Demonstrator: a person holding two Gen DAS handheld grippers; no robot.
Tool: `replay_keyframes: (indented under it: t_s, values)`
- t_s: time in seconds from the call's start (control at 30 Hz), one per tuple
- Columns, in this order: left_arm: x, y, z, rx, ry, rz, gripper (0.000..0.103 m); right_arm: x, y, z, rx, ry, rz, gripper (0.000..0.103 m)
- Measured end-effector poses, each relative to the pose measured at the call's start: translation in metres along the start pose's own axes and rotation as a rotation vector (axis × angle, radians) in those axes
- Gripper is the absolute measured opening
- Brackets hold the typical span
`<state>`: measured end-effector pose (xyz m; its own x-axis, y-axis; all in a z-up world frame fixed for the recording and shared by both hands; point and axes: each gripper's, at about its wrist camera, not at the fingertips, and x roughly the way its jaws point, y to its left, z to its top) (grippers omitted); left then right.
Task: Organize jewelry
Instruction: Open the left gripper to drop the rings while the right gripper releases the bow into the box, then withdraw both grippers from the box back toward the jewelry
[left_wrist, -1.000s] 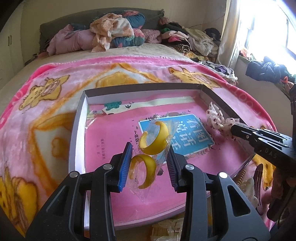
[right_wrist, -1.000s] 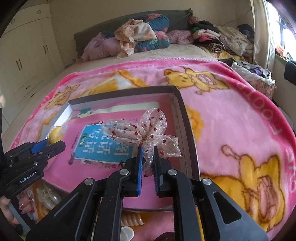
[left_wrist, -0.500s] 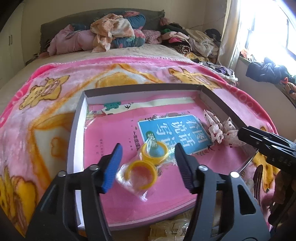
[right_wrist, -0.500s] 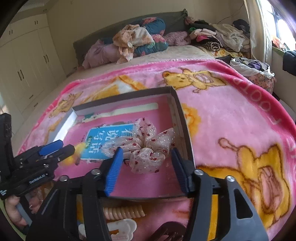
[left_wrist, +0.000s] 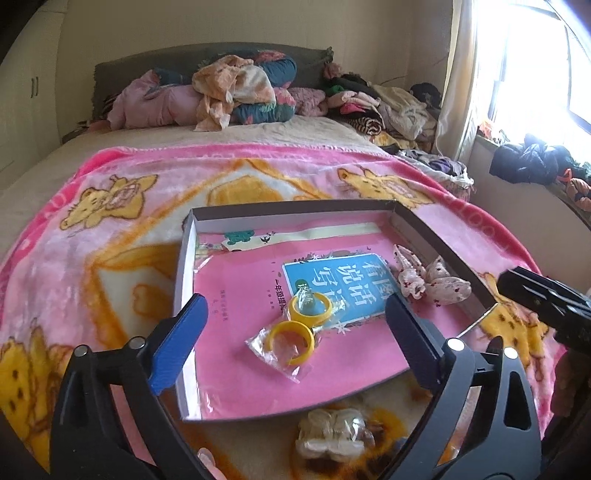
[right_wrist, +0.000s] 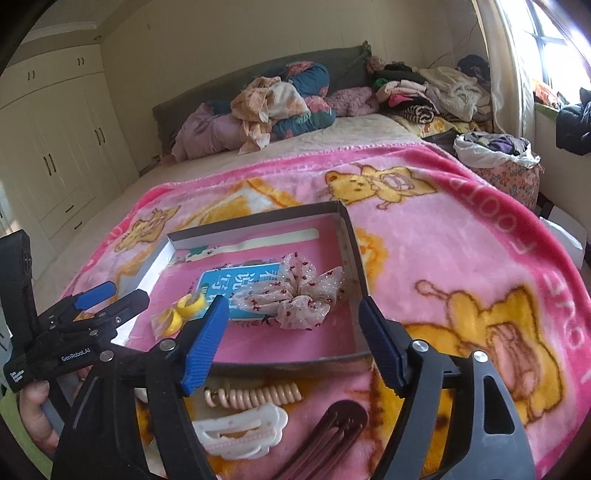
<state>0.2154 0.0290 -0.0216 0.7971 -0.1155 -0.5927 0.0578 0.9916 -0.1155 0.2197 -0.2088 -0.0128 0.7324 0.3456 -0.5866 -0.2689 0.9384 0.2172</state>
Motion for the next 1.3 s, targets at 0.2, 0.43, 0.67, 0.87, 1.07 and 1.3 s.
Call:
replay_keyframes:
  t_s: [0.2, 0.43, 0.67, 0.87, 1.07, 1.3]
  values:
    - [-0.021, -0.001, -0.005, 0.000, -0.032, 0.005, 0.091, -0.022, 0.005, -0.006, 0.006, -0.027, 0.011, 0.089]
    - [-0.043, 0.001, -0.014, -0.002, -0.068, 0.016, 0.091, -0.044, 0.015, -0.016, -0.014, -0.055, 0.015, 0.092]
    - [-0.061, 0.003, -0.027, 0.014, -0.089, 0.020, 0.091, -0.059, 0.022, -0.029, -0.021, -0.068, 0.024, 0.093]
    - [-0.073, 0.005, -0.040, 0.023, -0.093, 0.020, 0.091, -0.066, 0.030, -0.044, -0.036, -0.054, 0.033, 0.093]
    - [-0.082, 0.009, -0.052, 0.029, -0.095, 0.018, 0.091, -0.068, 0.035, -0.058, -0.041, -0.041, 0.039, 0.093]
    - [-0.090, 0.019, -0.064, 0.019, -0.104, 0.021, 0.091, -0.074, 0.049, -0.073, -0.088, -0.041, 0.053, 0.093]
